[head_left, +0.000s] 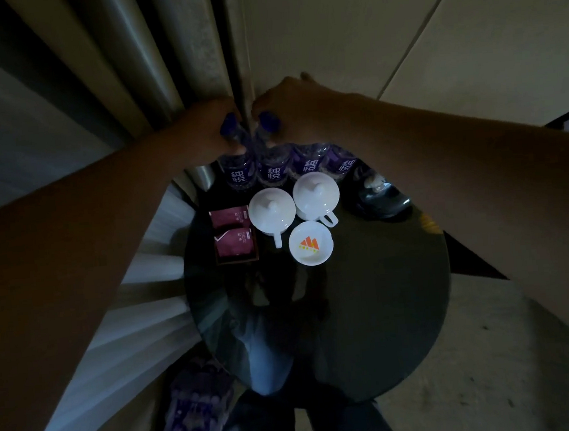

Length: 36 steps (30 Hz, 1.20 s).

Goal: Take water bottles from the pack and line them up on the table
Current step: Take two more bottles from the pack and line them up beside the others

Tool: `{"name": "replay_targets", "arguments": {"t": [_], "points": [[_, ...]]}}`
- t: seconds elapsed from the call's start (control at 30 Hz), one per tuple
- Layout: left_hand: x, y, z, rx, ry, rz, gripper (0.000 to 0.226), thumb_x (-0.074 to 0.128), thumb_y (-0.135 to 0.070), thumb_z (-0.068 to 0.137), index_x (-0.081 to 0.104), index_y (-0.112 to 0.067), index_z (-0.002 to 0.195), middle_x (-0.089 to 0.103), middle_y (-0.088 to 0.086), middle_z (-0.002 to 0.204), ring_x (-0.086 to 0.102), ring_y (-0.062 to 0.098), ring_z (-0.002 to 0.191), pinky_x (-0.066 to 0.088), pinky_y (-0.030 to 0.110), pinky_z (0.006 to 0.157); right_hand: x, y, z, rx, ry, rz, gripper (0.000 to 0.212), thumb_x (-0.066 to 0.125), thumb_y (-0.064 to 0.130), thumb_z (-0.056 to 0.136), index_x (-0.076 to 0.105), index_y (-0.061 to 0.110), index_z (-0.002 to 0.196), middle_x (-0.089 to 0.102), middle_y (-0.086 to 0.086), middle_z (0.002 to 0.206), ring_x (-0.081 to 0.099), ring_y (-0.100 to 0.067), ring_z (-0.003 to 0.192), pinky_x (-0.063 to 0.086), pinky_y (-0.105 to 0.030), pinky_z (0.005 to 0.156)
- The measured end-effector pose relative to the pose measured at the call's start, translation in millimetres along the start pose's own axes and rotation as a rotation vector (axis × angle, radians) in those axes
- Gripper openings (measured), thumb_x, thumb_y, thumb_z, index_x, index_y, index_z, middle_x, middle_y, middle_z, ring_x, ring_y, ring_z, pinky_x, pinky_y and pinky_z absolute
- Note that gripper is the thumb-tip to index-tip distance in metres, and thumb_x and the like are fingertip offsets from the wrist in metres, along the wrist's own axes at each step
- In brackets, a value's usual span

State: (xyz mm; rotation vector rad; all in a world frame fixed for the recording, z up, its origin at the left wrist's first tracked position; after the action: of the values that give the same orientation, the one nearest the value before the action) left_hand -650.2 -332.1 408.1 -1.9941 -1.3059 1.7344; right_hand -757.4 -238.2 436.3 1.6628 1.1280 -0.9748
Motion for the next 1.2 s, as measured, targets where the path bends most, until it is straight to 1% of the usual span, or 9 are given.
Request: {"name": "replay_targets", "arguments": {"t": [0.07,0.23,0.37,0.5,0.63,0.7,0.8,1.0,1.2], "points": [[-1,-2,0,0.011,0.008,0.021,0.041,0.076,-0.007,0.073,0.055,-0.005,0.107,0.056,0.008,0.099,0.053,0.02,0.094,0.038,0.029,0.078,-1,-2,3,0.038,-0.023,-0.026,0.044,0.071,0.032,0.079,0.058,0.02,0.119,0.059,-0.007,0.125,0.047,-0.029,0.122,0.026,-0.057,0.107],[-3,-6,-2,0.029,-0.012,0.028,0.04,0.077,-0.004,0.07,0.058,-0.007,0.105,0.053,-0.001,0.092,0.049,0.012,0.086,0.031,0.007,0.054,0,-4,5,0.062,-0.017,0.088,0.048,0.075,0.028,0.076,0.06,0.018,0.12,0.064,-0.012,0.117,0.058,-0.031,0.108,0.048,-0.037,0.09],[-1,-1,-1,0.024,-0.02,0.026,0.042,0.078,-0.005,0.068,0.057,-0.011,0.103,0.055,-0.001,0.09,0.052,0.014,0.086,0.035,0.019,0.069,-4,-4,3,0.043,-0.019,0.1,0.067,0.076,0.038,0.074,0.049,0.015,0.132,0.06,-0.015,0.124,0.056,-0.031,0.114,0.044,-0.033,0.09],[1,4,1,0.02,-0.016,0.001,0.041,0.079,-0.006,0.067,0.053,-0.021,0.094,0.052,-0.014,0.075,0.051,0.005,0.07,0.033,0.011,0.055,-30,-47,-18,0.196,-0.089,0.163,0.067,0.075,0.047,0.073,0.052,0.017,0.129,0.06,-0.015,0.125,0.056,-0.03,0.113,0.041,-0.031,0.091],[4,6,4,0.022,-0.031,-0.014,0.043,0.079,-0.002,0.066,0.055,-0.012,0.1,0.053,-0.004,0.083,0.052,0.014,0.079,0.033,0.019,0.058,-34,-91,-45,0.385,0.15,-0.005,0.073,0.077,0.051,0.068,0.052,0.018,0.129,0.051,-0.015,0.134,0.048,-0.034,0.121,0.039,-0.039,0.099],[5,8,3,0.013,-0.046,-0.015,0.044,0.079,-0.002,0.066,0.055,-0.008,0.103,0.053,-0.002,0.086,0.052,0.016,0.081,0.035,0.023,0.065,-24,-94,-53,0.417,0.271,-0.035,0.073,0.08,0.048,0.066,0.052,0.02,0.128,0.05,-0.014,0.133,0.049,-0.034,0.119,0.043,-0.04,0.096],[5,10,4,-0.006,-0.051,0.016,0.044,0.08,-0.004,0.065,0.055,-0.01,0.1,0.056,0.004,0.087,0.053,0.019,0.082,0.036,0.027,0.071,-12,-93,-56,0.386,0.258,-0.027,0.059,0.084,0.031,0.065,0.061,0.013,0.117,0.057,-0.016,0.123,0.058,-0.034,0.106,0.046,-0.033,0.084],[5,8,6,-0.003,-0.025,0.017,0.044,0.08,-0.003,0.066,0.054,-0.006,0.101,0.055,0.011,0.092,0.053,0.023,0.085,0.04,0.031,0.074,-11,-92,-55,0.322,0.192,-0.079,0.058,0.082,0.02,0.069,0.061,0.005,0.121,0.058,-0.015,0.129,0.054,-0.033,0.116,0.044,-0.037,0.097],[6,8,3,-0.009,-0.074,0.046,0.044,0.081,-0.006,0.065,0.054,-0.009,0.1,0.056,0.008,0.09,0.053,0.022,0.083,0.037,0.03,0.071,-11,-90,-57,0.33,0.186,-0.076,0.06,0.081,0.021,0.071,0.059,0.005,0.124,0.056,-0.017,0.131,0.052,-0.035,0.118,0.043,-0.037,0.095]]}}
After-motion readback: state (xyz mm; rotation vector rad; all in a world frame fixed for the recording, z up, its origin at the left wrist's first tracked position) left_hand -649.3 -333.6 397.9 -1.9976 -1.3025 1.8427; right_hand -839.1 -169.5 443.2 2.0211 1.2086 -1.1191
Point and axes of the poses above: each hand's wrist, its own z-axis towards the middle knuckle, its own x-axis out of the palm, y = z × x, the point moved 4 cm from there along z, towards the middle knuckle
